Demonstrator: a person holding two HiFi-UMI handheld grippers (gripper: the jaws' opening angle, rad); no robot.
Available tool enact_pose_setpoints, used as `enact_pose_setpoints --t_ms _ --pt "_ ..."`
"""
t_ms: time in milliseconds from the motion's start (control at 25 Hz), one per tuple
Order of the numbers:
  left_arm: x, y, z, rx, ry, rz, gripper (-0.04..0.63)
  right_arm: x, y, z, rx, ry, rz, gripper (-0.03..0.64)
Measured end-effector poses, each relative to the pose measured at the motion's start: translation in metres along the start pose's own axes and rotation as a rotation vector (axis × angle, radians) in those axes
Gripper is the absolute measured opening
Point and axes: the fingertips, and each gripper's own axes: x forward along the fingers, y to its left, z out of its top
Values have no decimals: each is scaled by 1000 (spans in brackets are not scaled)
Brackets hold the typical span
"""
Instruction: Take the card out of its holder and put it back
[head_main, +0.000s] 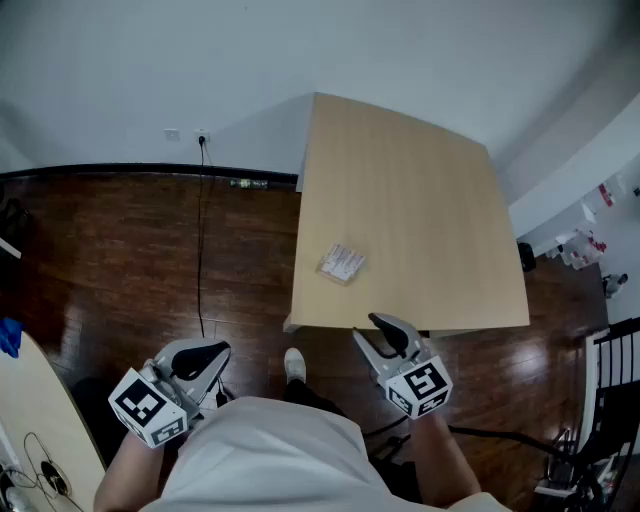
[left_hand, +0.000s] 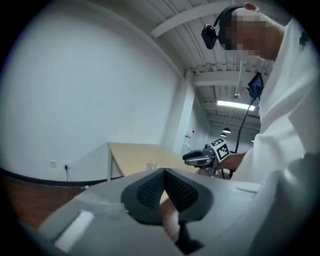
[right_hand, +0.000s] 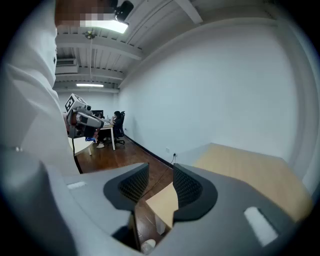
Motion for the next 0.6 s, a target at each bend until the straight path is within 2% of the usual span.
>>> enact_pose_setpoints --t_ms 320,600 --pt "76 14 40 -28 -42 -6 2 57 -110 -5 -67 48 89 156" --pt "115 20 51 -39 -6 34 2 109 -148 -35 -84 121 214 156"
